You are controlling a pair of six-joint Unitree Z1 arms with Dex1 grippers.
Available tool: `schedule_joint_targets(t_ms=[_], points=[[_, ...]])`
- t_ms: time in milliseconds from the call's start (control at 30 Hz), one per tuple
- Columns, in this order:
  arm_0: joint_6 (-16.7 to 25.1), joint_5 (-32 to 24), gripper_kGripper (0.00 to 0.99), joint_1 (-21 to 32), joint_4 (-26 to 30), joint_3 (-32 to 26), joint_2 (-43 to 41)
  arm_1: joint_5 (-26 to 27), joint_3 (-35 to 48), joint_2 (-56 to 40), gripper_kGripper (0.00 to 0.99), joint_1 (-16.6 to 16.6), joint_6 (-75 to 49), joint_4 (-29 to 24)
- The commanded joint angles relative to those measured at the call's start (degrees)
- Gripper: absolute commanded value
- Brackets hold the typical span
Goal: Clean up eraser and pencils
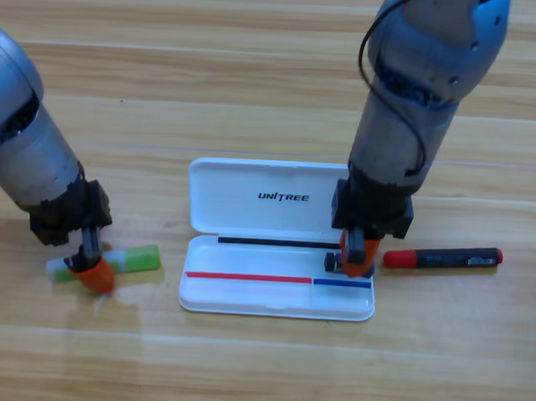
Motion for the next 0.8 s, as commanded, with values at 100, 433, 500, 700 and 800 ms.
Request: schedule_joint_targets(t_ms=[100, 433, 500, 700, 800], points=[[2.3, -2.1, 0.787, 1.4, -1.2, 2.1, 3.0, 0.4, -0.3, 6.1, 0.000, 2.0, -0.3, 0.6], [7.7, -9.0, 0.253, 4.2, -0.8, 2.2, 5.3, -0.1, -0.2, 5.4, 0.411, 2.1, 0.1, 0.9], [8.5, -8.9, 0.006, 4.2, -0.7, 2.1, 5.2, -1.6, -0.2, 3.9, 0.719, 2.1, 0.3, 1.0], [10.0, -6.5, 0.000, 4.3, 1.3, 1.4, 3.1, -2.3, 0.1, -5.2, 0.959, 2.0, 0.3, 4.1], [11.2, -6.4, 0.000, 4.5, 4.0, 0.0, 2.1, -2.2, 1.9, -10.7, 0.989, 1.2, 0.2, 5.5]])
